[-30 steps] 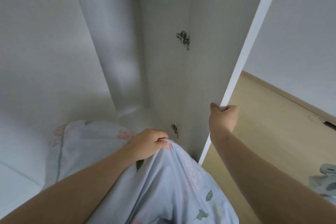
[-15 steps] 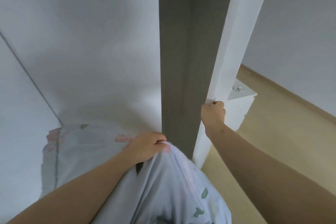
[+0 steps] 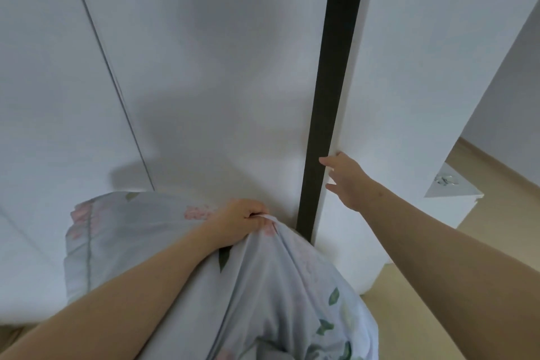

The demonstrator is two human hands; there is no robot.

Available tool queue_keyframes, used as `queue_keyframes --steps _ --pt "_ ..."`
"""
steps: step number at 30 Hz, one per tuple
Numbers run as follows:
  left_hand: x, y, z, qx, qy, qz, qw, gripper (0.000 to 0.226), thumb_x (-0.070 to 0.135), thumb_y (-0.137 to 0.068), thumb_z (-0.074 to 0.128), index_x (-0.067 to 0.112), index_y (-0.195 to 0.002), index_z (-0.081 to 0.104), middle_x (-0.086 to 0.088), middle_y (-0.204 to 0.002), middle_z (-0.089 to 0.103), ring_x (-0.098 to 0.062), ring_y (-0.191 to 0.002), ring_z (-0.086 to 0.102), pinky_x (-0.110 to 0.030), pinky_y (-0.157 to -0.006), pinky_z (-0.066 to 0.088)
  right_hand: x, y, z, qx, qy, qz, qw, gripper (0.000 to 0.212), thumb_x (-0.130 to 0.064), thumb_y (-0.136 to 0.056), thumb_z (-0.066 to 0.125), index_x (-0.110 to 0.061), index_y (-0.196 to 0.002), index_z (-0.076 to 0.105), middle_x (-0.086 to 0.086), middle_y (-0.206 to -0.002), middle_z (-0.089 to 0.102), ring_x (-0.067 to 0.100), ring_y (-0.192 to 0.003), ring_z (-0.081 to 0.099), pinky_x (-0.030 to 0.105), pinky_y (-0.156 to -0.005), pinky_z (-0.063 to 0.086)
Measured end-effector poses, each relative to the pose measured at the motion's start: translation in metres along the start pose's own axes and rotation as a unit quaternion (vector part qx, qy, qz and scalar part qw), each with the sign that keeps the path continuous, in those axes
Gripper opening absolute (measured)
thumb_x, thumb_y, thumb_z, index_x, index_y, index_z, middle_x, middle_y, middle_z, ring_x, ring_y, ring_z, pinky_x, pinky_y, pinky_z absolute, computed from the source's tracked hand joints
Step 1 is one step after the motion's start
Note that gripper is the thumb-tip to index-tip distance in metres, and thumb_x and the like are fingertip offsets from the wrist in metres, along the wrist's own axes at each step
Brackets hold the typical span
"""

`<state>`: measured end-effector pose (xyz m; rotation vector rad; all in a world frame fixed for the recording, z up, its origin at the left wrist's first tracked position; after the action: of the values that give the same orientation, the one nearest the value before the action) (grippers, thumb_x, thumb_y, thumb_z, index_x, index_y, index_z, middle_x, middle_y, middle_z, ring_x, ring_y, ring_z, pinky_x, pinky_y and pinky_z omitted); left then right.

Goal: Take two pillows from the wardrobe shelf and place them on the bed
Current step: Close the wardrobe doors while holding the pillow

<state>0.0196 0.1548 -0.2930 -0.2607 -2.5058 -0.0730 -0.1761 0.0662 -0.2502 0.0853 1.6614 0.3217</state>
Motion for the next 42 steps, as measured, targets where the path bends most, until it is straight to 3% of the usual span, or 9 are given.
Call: queue_keyframes --steps 4,8,13,18,23,30,35,38,42 --pt "0.011 -0.004 -0.006 0.010 -0.007 -0.003 1.000 0.032 0.037 -0.077 0.051 0.011 -0.085 0.068 0.004 -0.077 0.061 -0.017 -0.083 0.059 -0.022 -0.071 0.040 -0.001 -0.008 -0.006 -0.031 -0.031 -0.013 0.999 0.061 -0.013 -0.093 0.049 -0.013 -0.146 0.018 0.010 -0.154 0.021 0.030 -0.142 0.021 0.044 -0.113 0.027" --pt "0.013 0.000 0.000 0.020 0.000 -0.004 1.000 0.033 0.035 -0.075 0.051 0.010 -0.085 0.069 -0.007 -0.081 0.068 -0.019 -0.082 0.062 -0.022 -0.068 0.040 -0.003 -0.019 -0.006 -0.056 -0.040 -0.017 0.997 0.062 -0.014 -0.093 0.048 -0.014 -0.146 0.017 0.008 -0.155 0.020 0.027 -0.144 0.019 0.044 -0.115 0.023" --pt "0.008 0.014 0.001 0.050 0.033 -0.047 0.997 0.031 0.041 -0.072 0.051 0.020 -0.083 0.071 0.010 -0.071 0.065 -0.004 -0.073 0.059 -0.021 -0.070 0.043 -0.008 -0.036 -0.003 -0.083 -0.017 -0.027 0.996 0.066 -0.015 -0.092 0.048 -0.014 -0.148 0.013 0.005 -0.157 0.016 0.022 -0.145 0.015 0.040 -0.119 0.013" --pt "0.005 0.022 0.000 0.100 0.051 -0.083 0.990 0.018 0.031 -0.078 0.059 0.019 -0.080 0.073 0.002 -0.078 0.070 0.000 -0.071 0.056 -0.010 -0.064 0.038 -0.008 -0.054 0.001 -0.096 -0.009 -0.007 0.995 0.067 -0.018 -0.091 0.050 -0.013 -0.148 0.015 0.003 -0.158 0.017 0.020 -0.145 0.016 0.038 -0.118 0.013" --pt "0.007 0.023 0.009 0.122 0.062 -0.094 0.986 0.012 0.017 -0.083 0.063 0.022 -0.079 0.072 0.019 -0.064 0.061 0.015 -0.062 0.053 -0.004 -0.061 0.037 -0.008 -0.063 0.004 -0.101 0.004 -0.001 0.995 0.064 -0.017 -0.091 0.051 -0.010 -0.146 0.020 0.003 -0.156 0.021 0.021 -0.143 0.021 0.037 -0.117 0.016" --pt "0.014 0.022 0.018 0.109 0.078 -0.093 0.986 0.019 0.029 -0.076 0.056 0.019 -0.082 0.073 0.015 -0.070 0.064 0.017 -0.064 0.053 -0.004 -0.063 0.037 -0.006 -0.061 -0.005 -0.122 0.087 -0.060 0.987 0.070 -0.023 -0.090 0.051 -0.023 -0.149 0.013 -0.001 -0.157 0.016 0.021 -0.144 0.018 0.040 -0.116 0.017" --pt "0.004 0.022 0.023 0.109 0.085 -0.096 0.986 0.023 0.019 -0.083 0.061 0.035 -0.066 0.063 0.031 -0.058 0.061 0.014 -0.062 0.054 -0.004 -0.061 0.038 0.035 -0.035 0.000 -0.211 0.153 -0.021 0.965 0.036 -0.018 -0.093 0.045 -0.023 -0.128 0.050 0.004 -0.134 0.051 0.028 -0.131 0.040 0.034 -0.094 0.030" --pt "0.000 0.019 0.027 0.110 0.114 -0.104 0.982 0.016 0.029 -0.079 0.057 0.037 -0.067 0.064 0.017 -0.066 0.066 0.006 -0.065 0.055 -0.013 -0.065 0.040 0.065 -0.007 0.017 -0.281 0.201 0.044 0.937 0.030 -0.031 -0.091 0.048 -0.022 -0.117 0.061 0.004 -0.130 0.059 0.023 -0.118 0.052 0.031 -0.093 0.037" --pt "-0.010 0.015 0.032 0.129 0.134 -0.113 0.976 0.027 0.032 -0.079 0.056 0.008 -0.081 0.070 -0.010 -0.076 0.066 -0.012 -0.070 0.053 -0.024 -0.063 0.039 0.090 0.018 0.033 -0.335 0.253 0.008 0.908 0.029 -0.037 -0.081 0.063 -0.024 -0.107 0.063 0.002 -0.116 0.065 0.019 -0.108 0.058 0.033 -0.100 0.044"
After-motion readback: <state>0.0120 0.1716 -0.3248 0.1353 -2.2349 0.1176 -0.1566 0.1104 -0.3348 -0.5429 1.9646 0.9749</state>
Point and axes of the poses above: each hand's wrist, its own y-axis away from the middle knuckle, its own z-axis out of the palm, x = y × z, the point moved 1 cm from there along -y, towards the middle knuckle
